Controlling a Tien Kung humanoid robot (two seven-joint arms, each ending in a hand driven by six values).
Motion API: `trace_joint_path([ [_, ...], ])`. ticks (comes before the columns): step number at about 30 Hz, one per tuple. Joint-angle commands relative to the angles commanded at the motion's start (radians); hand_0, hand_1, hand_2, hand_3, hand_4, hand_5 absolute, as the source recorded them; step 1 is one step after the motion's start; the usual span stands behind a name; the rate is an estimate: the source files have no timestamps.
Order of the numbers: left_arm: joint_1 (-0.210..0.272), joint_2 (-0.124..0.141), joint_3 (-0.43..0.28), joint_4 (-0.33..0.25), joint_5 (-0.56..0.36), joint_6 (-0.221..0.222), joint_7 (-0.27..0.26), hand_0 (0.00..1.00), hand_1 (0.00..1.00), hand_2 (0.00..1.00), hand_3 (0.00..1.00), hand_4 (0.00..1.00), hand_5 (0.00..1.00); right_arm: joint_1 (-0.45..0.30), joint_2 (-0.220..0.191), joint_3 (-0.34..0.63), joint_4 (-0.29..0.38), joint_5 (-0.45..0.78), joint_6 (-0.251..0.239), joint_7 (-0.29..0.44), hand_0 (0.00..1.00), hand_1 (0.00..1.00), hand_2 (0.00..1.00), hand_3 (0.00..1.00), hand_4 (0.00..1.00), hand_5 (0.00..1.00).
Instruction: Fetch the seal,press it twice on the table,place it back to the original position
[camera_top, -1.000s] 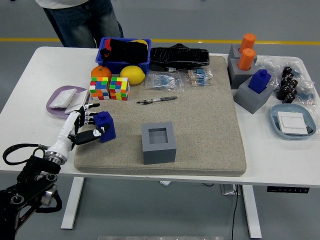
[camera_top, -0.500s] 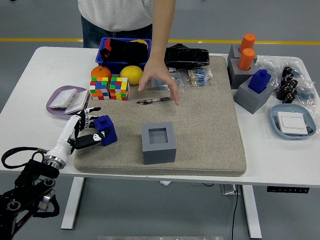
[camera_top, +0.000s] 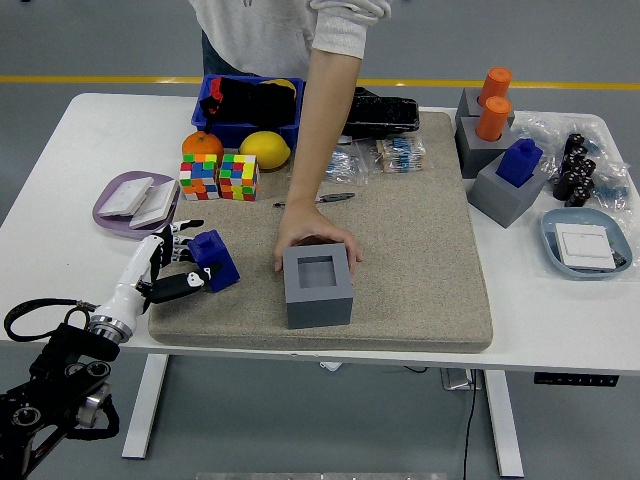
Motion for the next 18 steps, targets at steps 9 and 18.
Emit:
trace_joint_path([
  [9, -0.003, 0.002, -0.005, -0.018, 0.006, 0.002, 0.004, 0.552, 0.503, 0.418, 0.799, 0.685, 0.002, -0.002, -0.001, -0.003, -0.002, -0.003, 0.0, 0.0, 0.791, 0.685, 0.662, 0.616, 0.804, 0.456],
  [18, -0.014, 0.003, -0.008, -0.035, 0.009, 0.004, 0.007, 0.551, 0.506, 0.421, 0.799, 0.685, 0.002, -0.001, 0.0, -0.005, -0.001, -0.003, 0.0, -0.001, 0.791, 0.685, 0.661, 0.616, 0.806, 0.458],
])
